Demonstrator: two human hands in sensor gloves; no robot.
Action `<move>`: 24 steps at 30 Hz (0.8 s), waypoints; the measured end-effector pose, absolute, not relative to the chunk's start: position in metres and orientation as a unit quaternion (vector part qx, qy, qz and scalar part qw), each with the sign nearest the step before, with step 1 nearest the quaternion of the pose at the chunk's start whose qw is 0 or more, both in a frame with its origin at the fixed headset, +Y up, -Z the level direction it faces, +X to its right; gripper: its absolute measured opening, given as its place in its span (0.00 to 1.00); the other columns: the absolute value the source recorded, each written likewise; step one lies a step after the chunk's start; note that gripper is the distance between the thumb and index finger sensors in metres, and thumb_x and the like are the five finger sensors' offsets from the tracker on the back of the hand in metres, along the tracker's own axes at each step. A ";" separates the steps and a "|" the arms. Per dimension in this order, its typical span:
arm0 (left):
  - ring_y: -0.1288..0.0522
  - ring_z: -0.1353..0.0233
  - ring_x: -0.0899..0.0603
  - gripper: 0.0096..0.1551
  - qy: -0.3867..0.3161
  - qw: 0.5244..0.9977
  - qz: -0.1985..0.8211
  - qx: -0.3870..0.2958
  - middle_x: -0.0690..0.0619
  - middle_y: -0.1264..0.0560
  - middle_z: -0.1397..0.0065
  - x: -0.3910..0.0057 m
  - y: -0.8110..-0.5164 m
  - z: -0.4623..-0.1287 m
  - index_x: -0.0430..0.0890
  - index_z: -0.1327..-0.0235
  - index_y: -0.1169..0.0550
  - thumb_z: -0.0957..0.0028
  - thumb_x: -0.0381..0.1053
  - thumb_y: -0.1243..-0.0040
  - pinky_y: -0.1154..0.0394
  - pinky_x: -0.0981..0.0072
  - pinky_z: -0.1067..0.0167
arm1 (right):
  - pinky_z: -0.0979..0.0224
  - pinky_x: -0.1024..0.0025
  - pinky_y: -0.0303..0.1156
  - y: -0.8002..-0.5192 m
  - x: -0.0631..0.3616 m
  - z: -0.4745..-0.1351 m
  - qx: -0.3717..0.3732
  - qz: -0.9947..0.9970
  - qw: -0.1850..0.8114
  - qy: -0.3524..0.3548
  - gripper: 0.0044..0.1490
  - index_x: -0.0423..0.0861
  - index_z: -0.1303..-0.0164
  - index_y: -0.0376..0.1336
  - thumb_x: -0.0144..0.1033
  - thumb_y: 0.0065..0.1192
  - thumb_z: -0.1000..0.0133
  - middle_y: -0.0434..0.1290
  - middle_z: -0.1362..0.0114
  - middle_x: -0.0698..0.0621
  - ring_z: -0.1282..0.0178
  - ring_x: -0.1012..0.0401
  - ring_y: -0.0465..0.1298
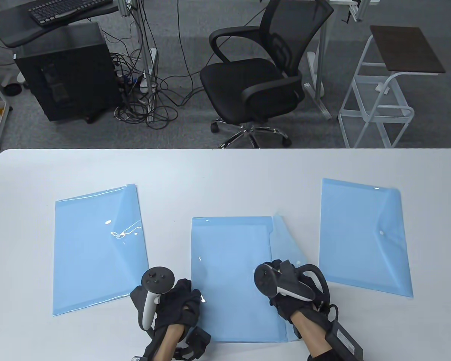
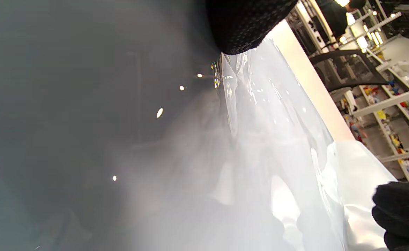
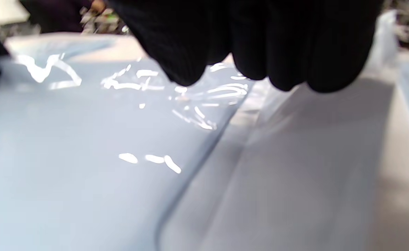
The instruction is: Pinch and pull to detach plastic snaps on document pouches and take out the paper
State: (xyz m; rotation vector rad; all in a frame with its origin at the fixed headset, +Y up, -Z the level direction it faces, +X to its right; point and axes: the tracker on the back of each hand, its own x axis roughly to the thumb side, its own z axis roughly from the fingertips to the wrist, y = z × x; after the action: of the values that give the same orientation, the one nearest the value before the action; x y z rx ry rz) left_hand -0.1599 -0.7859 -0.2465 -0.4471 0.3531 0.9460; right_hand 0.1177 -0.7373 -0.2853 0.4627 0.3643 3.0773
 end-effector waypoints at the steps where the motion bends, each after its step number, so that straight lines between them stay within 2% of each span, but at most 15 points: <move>1: 0.08 0.53 0.47 0.27 0.168 0.851 0.450 -0.213 0.48 0.18 0.40 -0.160 -0.786 -0.246 0.35 0.31 0.31 0.40 0.44 0.39 0.07 0.68 0.59 | 0.39 0.44 0.81 -0.737 0.125 -0.288 0.122 0.984 0.040 0.123 0.37 0.38 0.23 0.62 0.37 0.68 0.42 0.71 0.22 0.32 0.32 0.37 0.78; 4: 0.08 0.53 0.47 0.27 0.168 0.848 0.454 -0.215 0.49 0.18 0.40 -0.161 -0.786 -0.246 0.35 0.31 0.31 0.40 0.44 0.39 0.07 0.68 0.59 | 0.43 0.43 0.82 -0.743 0.141 -0.295 0.064 0.980 0.125 0.138 0.37 0.33 0.23 0.61 0.33 0.66 0.41 0.72 0.25 0.27 0.36 0.34 0.79; 7: 0.08 0.53 0.47 0.29 0.170 0.844 0.460 -0.218 0.49 0.18 0.40 -0.162 -0.786 -0.246 0.35 0.30 0.32 0.40 0.45 0.39 0.08 0.67 0.58 | 0.45 0.44 0.84 -0.752 0.152 -0.299 0.041 0.971 0.181 0.150 0.36 0.31 0.24 0.60 0.29 0.65 0.41 0.72 0.26 0.26 0.37 0.34 0.80; 12: 0.09 0.51 0.47 0.39 0.171 0.807 0.508 -0.248 0.50 0.19 0.38 -0.168 -0.793 -0.248 0.34 0.25 0.36 0.43 0.47 0.32 0.09 0.66 0.57 | 0.43 0.46 0.83 -0.757 0.165 -0.299 0.033 0.963 0.223 0.148 0.36 0.31 0.23 0.60 0.27 0.66 0.42 0.72 0.25 0.28 0.36 0.36 0.78; 14: 0.09 0.51 0.47 0.36 0.165 0.797 0.522 -0.256 0.49 0.18 0.38 -0.170 -0.794 -0.249 0.38 0.25 0.33 0.43 0.45 0.32 0.09 0.66 0.57 | 0.43 0.47 0.83 -0.758 0.167 -0.299 0.030 0.964 0.222 0.141 0.36 0.32 0.24 0.60 0.26 0.66 0.42 0.73 0.25 0.29 0.36 0.37 0.78; 17: 0.10 0.52 0.46 0.28 0.158 0.794 0.535 -0.242 0.49 0.18 0.38 -0.171 -0.790 -0.249 0.41 0.30 0.28 0.43 0.43 0.35 0.09 0.66 0.57 | 0.43 0.48 0.83 -0.759 0.167 -0.300 0.031 0.967 0.217 0.130 0.35 0.33 0.24 0.61 0.26 0.67 0.42 0.73 0.26 0.31 0.37 0.38 0.79; 22: 0.11 0.51 0.45 0.25 0.147 0.761 0.585 -0.238 0.48 0.19 0.37 -0.173 -0.785 -0.246 0.42 0.31 0.28 0.42 0.41 0.39 0.10 0.63 0.55 | 0.45 0.47 0.82 -0.763 0.163 -0.300 0.038 0.976 0.181 0.114 0.37 0.37 0.24 0.61 0.26 0.71 0.44 0.74 0.26 0.35 0.39 0.41 0.79; 24: 0.11 0.51 0.45 0.24 0.145 0.747 0.601 -0.244 0.49 0.19 0.37 -0.174 -0.787 -0.245 0.43 0.31 0.29 0.42 0.41 0.41 0.11 0.62 0.55 | 0.46 0.47 0.82 -0.766 0.160 -0.300 0.036 0.985 0.135 0.106 0.39 0.38 0.24 0.62 0.27 0.74 0.46 0.74 0.27 0.37 0.41 0.42 0.79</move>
State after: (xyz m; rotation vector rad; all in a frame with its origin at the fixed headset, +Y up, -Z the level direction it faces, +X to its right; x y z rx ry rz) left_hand -0.1744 -0.7866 -0.2451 -0.5334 0.3172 1.3153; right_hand 0.1603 -0.7655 -0.3002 0.1038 0.3057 2.8532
